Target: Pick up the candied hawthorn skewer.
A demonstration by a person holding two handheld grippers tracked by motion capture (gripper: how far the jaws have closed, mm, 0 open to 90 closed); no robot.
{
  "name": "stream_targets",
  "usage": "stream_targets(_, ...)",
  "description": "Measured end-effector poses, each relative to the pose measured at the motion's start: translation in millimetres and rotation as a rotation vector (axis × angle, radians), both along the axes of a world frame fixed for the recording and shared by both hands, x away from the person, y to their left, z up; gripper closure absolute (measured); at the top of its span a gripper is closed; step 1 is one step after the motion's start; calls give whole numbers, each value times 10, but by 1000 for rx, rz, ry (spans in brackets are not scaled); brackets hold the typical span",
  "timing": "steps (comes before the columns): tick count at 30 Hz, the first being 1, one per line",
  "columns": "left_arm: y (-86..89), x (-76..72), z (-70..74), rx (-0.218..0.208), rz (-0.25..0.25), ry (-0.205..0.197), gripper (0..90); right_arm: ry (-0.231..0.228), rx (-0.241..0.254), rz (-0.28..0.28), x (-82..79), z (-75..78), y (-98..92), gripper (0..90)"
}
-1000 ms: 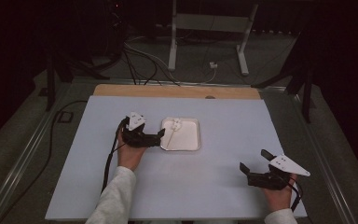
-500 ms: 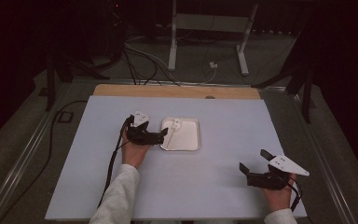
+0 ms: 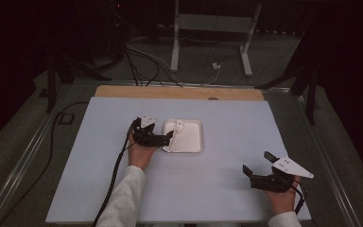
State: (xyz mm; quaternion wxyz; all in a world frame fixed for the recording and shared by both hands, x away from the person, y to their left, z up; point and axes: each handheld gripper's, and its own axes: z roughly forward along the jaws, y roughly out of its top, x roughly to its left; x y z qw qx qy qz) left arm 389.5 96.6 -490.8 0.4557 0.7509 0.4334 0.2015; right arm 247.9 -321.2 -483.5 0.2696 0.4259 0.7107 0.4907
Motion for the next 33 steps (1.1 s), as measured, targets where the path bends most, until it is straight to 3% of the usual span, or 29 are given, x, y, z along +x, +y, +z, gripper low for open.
stream_targets(11, -154, 55, -74, 10, -40, 87, 54, 0, -3, 2, 4, -5, 4, 0)
stream_targets(15, -247, 50, -114, 51, -62, 109, 103, 1, -3, 3, 6, -6, 7, 0)
stream_targets(18, -325, 56, -168, 89, -67, 138, 217, 2, -3, 4, 6, -8, 9, 0)
stream_targets(23, -375, 65, -206, 125, -95, 168, 506, 2, -4, 3, 9, -9, 5, 0)
stream_targets(24, -413, 74, -224, 164, -96, 190, 539, 2, -5, 3, 10, -9, 3, 0)
stream_targets(25, -413, 74, -224, 164, -96, 190, 564, 2, -5, 3, 11, -10, 3, 0)
stream_targets(27, -462, 81, -249, 223, -83, 208, 630, 2, -5, 3, 10, -9, 2, 0)
stream_targets(33, -532, 70, -242, 248, -74, 209, 825, 1, -7, 1, 8, -8, 0, 0)
